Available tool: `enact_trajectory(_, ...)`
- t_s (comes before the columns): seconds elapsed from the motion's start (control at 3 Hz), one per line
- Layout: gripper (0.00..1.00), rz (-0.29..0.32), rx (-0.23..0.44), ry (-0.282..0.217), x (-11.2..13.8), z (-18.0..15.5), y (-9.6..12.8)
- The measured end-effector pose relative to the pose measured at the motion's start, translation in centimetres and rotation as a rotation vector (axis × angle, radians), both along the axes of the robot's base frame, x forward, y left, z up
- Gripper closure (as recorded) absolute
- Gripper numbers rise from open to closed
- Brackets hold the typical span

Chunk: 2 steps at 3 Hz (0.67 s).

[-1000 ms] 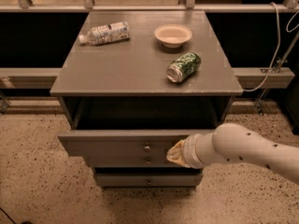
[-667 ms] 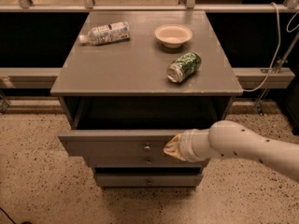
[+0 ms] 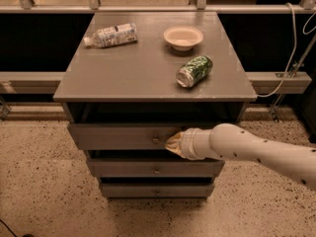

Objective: Close top drawer

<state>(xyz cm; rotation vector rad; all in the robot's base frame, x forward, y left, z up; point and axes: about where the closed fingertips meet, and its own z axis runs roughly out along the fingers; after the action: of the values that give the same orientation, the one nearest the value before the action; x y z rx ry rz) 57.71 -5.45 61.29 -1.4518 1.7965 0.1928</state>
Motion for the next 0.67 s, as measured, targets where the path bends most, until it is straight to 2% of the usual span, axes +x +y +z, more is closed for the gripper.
enact_trajectory(0.33, 1.00, -0.004, 0.038, -0.052, 2.44, -0.05, 1.27)
enact_trajectory(0.67, 1.00, -0.004, 0.041, -0.056, 2.47, -0.08, 1.39)
